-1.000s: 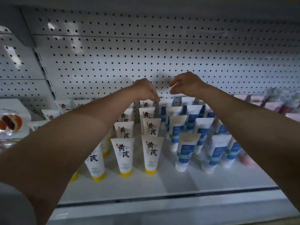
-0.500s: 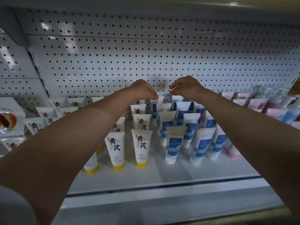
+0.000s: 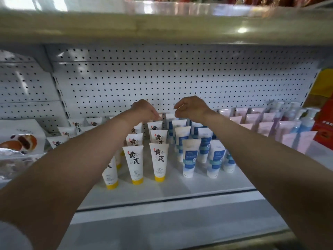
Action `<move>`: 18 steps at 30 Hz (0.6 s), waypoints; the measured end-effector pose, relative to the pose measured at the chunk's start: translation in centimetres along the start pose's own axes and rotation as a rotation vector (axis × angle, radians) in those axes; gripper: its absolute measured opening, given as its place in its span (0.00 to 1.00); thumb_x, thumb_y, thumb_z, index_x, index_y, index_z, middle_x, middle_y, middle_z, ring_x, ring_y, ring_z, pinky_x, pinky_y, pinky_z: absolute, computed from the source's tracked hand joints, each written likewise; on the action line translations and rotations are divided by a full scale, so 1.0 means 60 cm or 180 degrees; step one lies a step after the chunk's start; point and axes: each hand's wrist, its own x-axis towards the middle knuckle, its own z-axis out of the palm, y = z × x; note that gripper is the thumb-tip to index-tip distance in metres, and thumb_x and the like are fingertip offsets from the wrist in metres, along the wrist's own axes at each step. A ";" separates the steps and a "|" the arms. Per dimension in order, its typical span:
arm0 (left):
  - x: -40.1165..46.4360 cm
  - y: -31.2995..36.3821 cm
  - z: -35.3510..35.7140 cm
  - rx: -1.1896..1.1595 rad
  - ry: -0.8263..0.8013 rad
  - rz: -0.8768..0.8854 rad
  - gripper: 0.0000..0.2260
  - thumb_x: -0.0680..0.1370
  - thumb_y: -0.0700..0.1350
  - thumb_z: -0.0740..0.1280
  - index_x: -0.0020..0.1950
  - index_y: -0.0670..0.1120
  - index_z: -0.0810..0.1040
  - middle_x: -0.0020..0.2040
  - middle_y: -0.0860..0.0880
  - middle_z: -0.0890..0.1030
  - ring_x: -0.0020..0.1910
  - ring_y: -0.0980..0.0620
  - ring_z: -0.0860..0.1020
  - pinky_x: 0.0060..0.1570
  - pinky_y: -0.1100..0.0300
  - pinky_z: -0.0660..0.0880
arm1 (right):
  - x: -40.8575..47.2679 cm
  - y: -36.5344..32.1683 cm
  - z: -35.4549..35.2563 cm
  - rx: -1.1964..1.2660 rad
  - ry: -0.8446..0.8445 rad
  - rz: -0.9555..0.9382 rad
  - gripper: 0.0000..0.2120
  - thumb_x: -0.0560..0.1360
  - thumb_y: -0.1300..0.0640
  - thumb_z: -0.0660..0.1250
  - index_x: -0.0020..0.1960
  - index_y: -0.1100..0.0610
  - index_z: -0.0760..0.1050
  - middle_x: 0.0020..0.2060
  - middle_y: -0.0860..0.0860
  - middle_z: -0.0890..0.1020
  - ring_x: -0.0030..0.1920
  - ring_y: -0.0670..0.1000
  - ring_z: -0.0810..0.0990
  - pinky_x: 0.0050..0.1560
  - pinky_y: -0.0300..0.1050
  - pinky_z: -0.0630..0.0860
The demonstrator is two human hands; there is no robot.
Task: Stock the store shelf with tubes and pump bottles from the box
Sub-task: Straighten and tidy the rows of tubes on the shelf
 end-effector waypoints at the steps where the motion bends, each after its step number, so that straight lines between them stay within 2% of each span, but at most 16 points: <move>1: -0.002 -0.008 -0.003 -0.0003 -0.0008 -0.0020 0.11 0.72 0.46 0.77 0.51 0.45 0.86 0.53 0.48 0.84 0.56 0.48 0.79 0.57 0.58 0.76 | -0.003 -0.004 0.009 0.0018 -0.0033 0.0004 0.12 0.71 0.60 0.76 0.53 0.52 0.81 0.46 0.48 0.86 0.54 0.51 0.83 0.56 0.47 0.81; 4: -0.008 -0.033 -0.010 -0.0203 0.0005 -0.0003 0.09 0.69 0.46 0.78 0.48 0.46 0.87 0.51 0.49 0.85 0.57 0.50 0.79 0.62 0.56 0.74 | -0.006 -0.011 0.031 -0.0091 -0.0070 -0.0026 0.13 0.72 0.60 0.75 0.55 0.55 0.82 0.48 0.49 0.87 0.51 0.48 0.83 0.46 0.38 0.78; 8: -0.016 -0.056 -0.013 -0.0207 -0.0069 0.0046 0.06 0.67 0.47 0.80 0.42 0.50 0.87 0.49 0.52 0.86 0.54 0.54 0.81 0.61 0.55 0.76 | -0.004 -0.005 0.059 -0.0224 -0.0135 -0.0017 0.13 0.71 0.63 0.75 0.55 0.56 0.82 0.46 0.51 0.87 0.52 0.50 0.84 0.56 0.44 0.78; 11: -0.018 -0.061 -0.005 0.0015 -0.0111 0.0080 0.05 0.65 0.50 0.80 0.38 0.55 0.86 0.44 0.57 0.85 0.51 0.56 0.81 0.59 0.54 0.77 | 0.001 -0.002 0.067 -0.0365 -0.0190 -0.0084 0.14 0.70 0.63 0.76 0.54 0.55 0.82 0.46 0.51 0.87 0.51 0.51 0.84 0.59 0.48 0.78; 14: -0.018 -0.059 0.005 0.0251 -0.0136 0.0056 0.06 0.63 0.53 0.80 0.36 0.57 0.86 0.42 0.58 0.85 0.51 0.54 0.80 0.57 0.53 0.78 | 0.001 -0.002 0.071 -0.0486 -0.0266 -0.0112 0.15 0.70 0.62 0.77 0.55 0.55 0.81 0.47 0.51 0.87 0.51 0.50 0.84 0.60 0.49 0.78; 18: -0.013 -0.056 0.010 0.0503 -0.0160 0.0073 0.08 0.63 0.55 0.80 0.39 0.57 0.86 0.42 0.58 0.85 0.51 0.54 0.80 0.55 0.53 0.77 | 0.000 -0.005 0.073 -0.0579 -0.0325 -0.0109 0.16 0.70 0.62 0.77 0.57 0.55 0.81 0.49 0.52 0.86 0.53 0.51 0.83 0.59 0.49 0.78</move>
